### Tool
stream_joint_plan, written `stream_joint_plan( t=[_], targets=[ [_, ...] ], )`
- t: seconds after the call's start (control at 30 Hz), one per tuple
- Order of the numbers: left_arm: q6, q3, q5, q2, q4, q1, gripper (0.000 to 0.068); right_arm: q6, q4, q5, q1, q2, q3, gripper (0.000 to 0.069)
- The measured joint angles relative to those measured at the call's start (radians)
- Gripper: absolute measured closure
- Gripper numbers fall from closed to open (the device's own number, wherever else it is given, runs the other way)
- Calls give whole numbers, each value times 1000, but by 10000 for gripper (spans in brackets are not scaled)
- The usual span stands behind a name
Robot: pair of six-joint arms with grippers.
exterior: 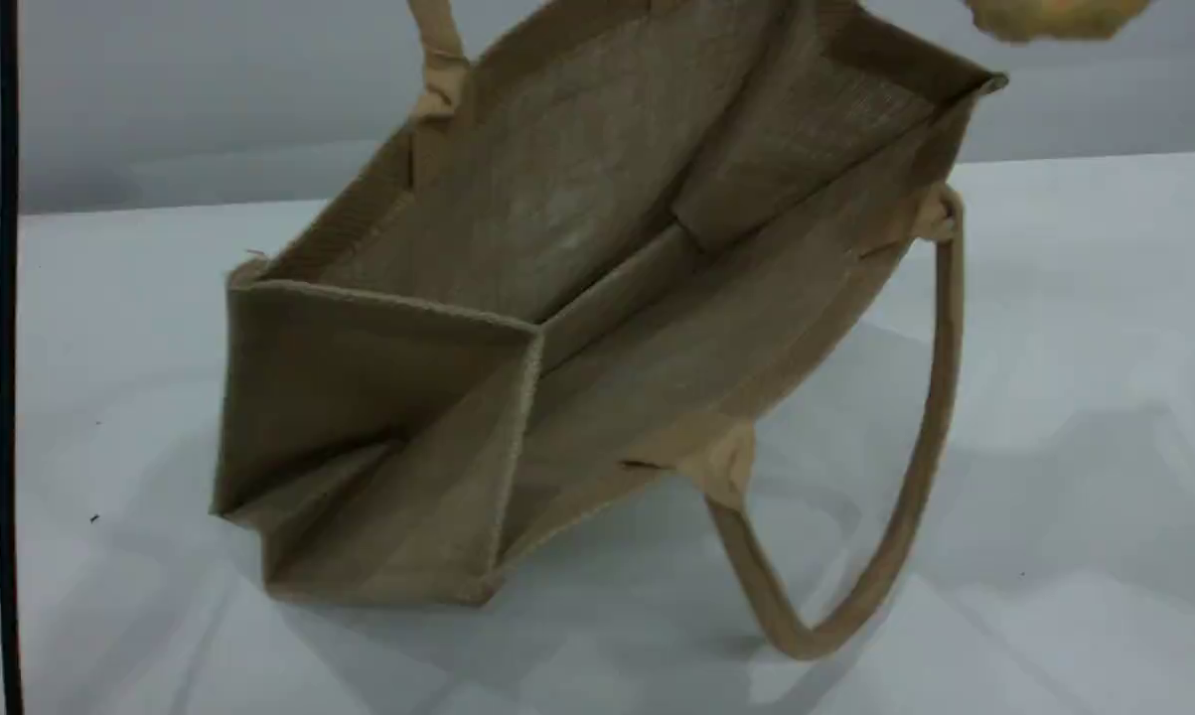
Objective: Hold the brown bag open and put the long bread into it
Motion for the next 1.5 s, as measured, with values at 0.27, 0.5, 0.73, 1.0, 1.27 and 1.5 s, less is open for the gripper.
stream_joint_plan(
  t=[0.27,0.5,0.73,1.0,1.27,1.5],
  targets=[
    [2,0,0,0,0,-1,598,68,-50,-104,203,6,0,603],
    [4,0,0,0,-1,-1,598,121,-54,-290,352,17,0,605],
    [4,0,0,0,-2,-1,598,110,-19,-353,390,141,-2,606],
    [6,0,0,0,0,-1,598,30,157,-379,411,260,-5,607],
    [6,0,0,0,-1,-1,598,5,224,-453,485,337,-88,609],
    [4,0,0,0,-2,-1,598,11,258,-522,485,435,-187,609]
  ],
)
